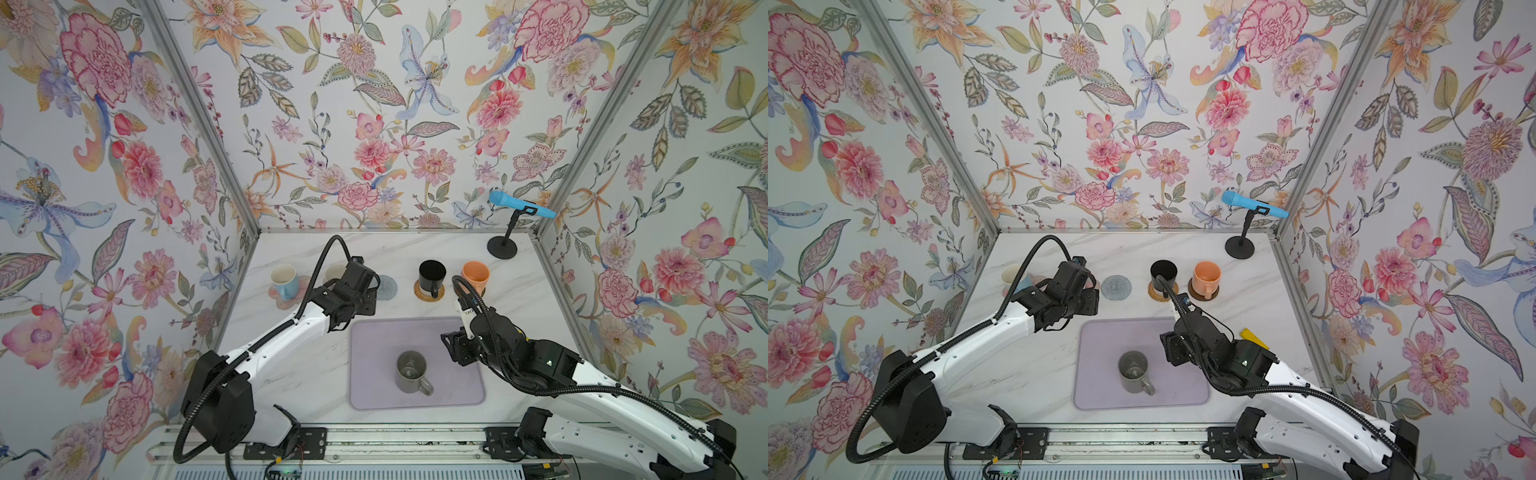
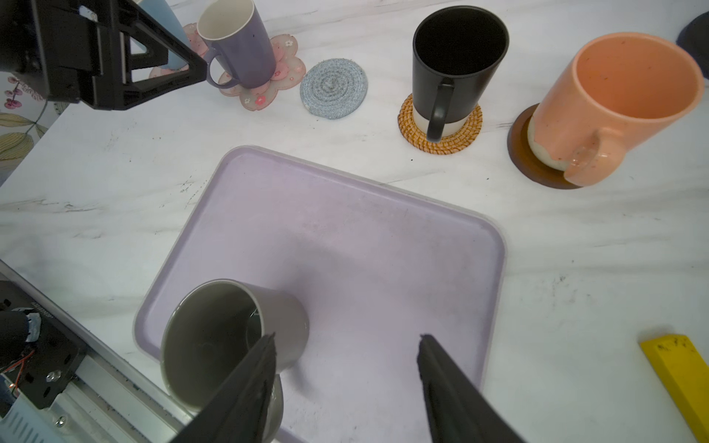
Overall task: Place cups on coasters
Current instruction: Pick up the cup from the tray.
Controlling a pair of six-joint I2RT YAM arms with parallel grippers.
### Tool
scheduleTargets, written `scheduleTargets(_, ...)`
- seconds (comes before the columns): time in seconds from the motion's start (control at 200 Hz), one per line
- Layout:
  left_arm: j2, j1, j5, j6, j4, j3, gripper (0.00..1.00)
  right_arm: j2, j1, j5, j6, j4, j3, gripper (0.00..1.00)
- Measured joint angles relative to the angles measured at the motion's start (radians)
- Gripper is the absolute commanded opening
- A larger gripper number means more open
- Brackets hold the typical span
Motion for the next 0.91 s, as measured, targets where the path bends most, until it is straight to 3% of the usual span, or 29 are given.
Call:
scheduleTargets(0.405,0.029,-0.021,0.001,0.0,0.01,0.003,0.67,-0.012,0.038,0.006,-0.016,-0.056,-0.005,0.6)
scheduleTargets(0.906,0.031,-0.047,0.005,-0.02,0.006,0.0,0.68,-0.037,0.211,-0.053,-0.02,-0.062,-0.084,0.59)
